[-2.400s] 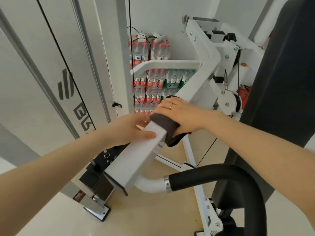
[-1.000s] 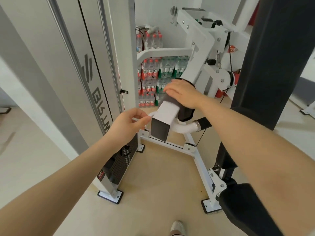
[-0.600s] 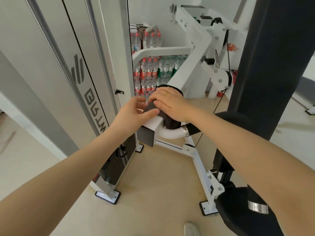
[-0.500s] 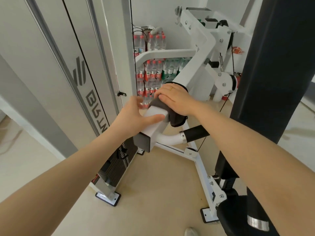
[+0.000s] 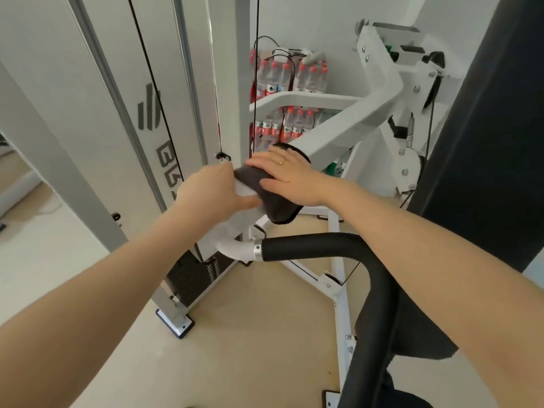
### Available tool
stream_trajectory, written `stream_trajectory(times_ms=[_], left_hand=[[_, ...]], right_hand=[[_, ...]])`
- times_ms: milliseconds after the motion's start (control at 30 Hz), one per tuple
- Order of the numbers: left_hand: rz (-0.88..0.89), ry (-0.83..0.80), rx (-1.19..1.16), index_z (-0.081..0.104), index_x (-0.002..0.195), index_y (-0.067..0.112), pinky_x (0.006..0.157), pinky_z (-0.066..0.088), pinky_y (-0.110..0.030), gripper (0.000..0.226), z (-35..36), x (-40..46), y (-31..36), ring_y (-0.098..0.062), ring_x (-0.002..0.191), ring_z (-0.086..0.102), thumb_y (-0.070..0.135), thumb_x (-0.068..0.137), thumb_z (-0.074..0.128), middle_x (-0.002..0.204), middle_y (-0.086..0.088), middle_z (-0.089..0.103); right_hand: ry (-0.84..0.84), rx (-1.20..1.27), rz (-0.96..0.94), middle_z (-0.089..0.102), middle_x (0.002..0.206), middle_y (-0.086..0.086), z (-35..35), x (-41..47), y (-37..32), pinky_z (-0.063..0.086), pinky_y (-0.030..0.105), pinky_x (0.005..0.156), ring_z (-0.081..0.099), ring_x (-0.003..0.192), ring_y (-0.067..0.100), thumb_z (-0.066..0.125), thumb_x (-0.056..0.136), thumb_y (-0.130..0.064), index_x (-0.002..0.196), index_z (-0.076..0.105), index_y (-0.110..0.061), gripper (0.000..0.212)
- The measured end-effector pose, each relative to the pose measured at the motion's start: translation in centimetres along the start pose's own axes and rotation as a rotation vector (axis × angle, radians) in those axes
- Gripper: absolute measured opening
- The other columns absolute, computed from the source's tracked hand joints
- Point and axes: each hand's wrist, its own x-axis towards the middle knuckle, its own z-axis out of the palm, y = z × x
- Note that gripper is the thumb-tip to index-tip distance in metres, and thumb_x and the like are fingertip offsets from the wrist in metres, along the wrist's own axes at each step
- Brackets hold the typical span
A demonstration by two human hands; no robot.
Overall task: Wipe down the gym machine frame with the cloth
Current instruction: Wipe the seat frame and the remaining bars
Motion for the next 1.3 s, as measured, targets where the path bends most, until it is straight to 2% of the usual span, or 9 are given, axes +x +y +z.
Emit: stream_trajectory(times_ms=[100,267,400,667,833,933,1133,1200,1300], left_hand=[[-0.068,0.030,0.008,0.049,0.110,0.012,0.065,0.046,-0.033,0.064,0.4,-0.4,0.4,-0.021,0.076,0.053,0.062,0.071,0.061,0.086,-0.002,0.054],[-0.164,0.098,0.017,0.044,0.122,0.011,0.067,0.041,-0.033,0.063,1.4,-1.3,1.6,-0.021,0.086,0.049,0.053,0.079,0.060,0.109,-0.007,0.054],[-0.214,0.093,0.046,0.046,0.116,0.010,0.065,0.038,-0.033,0.060,1.2,-1.2,2.7,-0.019,0.082,0.047,0.055,0.079,0.059,0.098,-0.003,0.050],[-0.106,0.080,0.125,0.046,0.124,0.012,0.086,0.044,-0.039,0.068,1.2,2.6,6.4,-0.026,0.109,0.049,0.059,0.076,0.060,0.116,-0.007,0.054],[-0.073,0.023,0.108,0.045,0.121,0.015,0.074,0.042,-0.035,0.063,1.7,6.3,9.0,-0.022,0.092,0.050,0.059,0.078,0.059,0.107,-0.004,0.053],[-0.051,0.009,0.084,0.046,0.119,0.014,0.071,0.043,-0.034,0.062,2.1,8.9,10.5,-0.020,0.085,0.050,0.059,0.078,0.058,0.097,-0.001,0.050],[-0.061,-0.072,-0.010,0.051,0.118,0.018,0.064,0.043,-0.029,0.059,1.9,12.9,12.4,-0.012,0.069,0.053,0.059,0.076,0.060,0.101,-0.003,0.060],[-0.051,-0.092,0.015,0.052,0.118,0.019,0.061,0.045,-0.028,0.057,1.8,13.1,12.7,-0.010,0.062,0.053,0.058,0.077,0.060,0.093,-0.001,0.058],[-0.071,-0.105,0.021,0.048,0.124,0.022,0.061,0.047,-0.029,0.063,2.1,13.1,12.5,-0.013,0.065,0.053,0.060,0.075,0.060,0.090,0.002,0.053]], right_hand=[[-0.001,-0.081,-0.031,0.015,0.156,-0.007,-0.8,0.0,2.5,-0.002,0.037,0.114,0.002,0.143,0.016,0.033,0.099,-0.040,0.147,0.020,-0.033,0.050],[0.114,-0.130,0.151,0.015,0.156,-0.002,-1.6,0.3,7.4,0.001,0.040,0.115,0.004,0.144,0.020,0.023,0.099,-0.046,0.146,0.022,-0.029,0.050],[0.124,-0.146,0.260,0.012,0.157,-0.002,-2.1,0.6,8.9,-0.001,0.042,0.115,0.003,0.144,0.023,0.019,0.099,-0.046,0.147,0.020,-0.028,0.051],[0.147,-0.143,-0.134,0.011,0.156,-0.003,0.0,-1.1,6.2,-0.010,0.038,0.112,-0.001,0.143,0.021,0.036,0.097,-0.040,0.147,0.017,-0.028,0.056],[0.162,-0.125,-0.003,0.010,0.155,-0.003,-1.8,-0.3,13.0,-0.008,0.040,0.113,-0.003,0.143,0.021,0.037,0.095,-0.044,0.146,0.017,-0.031,0.057],[0.194,-0.002,0.218,0.007,0.156,-0.005,-3.0,0.4,18.3,-0.009,0.041,0.113,-0.007,0.143,0.019,0.027,0.098,-0.043,0.146,0.018,-0.031,0.050],[0.292,0.121,0.458,0.008,0.157,-0.002,-4.2,1.8,22.6,-0.004,0.044,0.114,-0.010,0.143,0.022,0.024,0.099,-0.039,0.144,0.025,-0.029,0.046],[0.293,0.038,0.433,0.012,0.156,0.001,-4.2,1.9,21.7,-0.005,0.044,0.114,-0.005,0.144,0.025,0.025,0.099,-0.039,0.145,0.026,-0.028,0.047],[0.330,-0.081,0.184,0.025,0.153,0.001,-3.3,1.3,19.6,-0.003,0.042,0.114,0.008,0.143,0.025,0.020,0.095,-0.041,0.143,0.032,-0.027,0.052]])
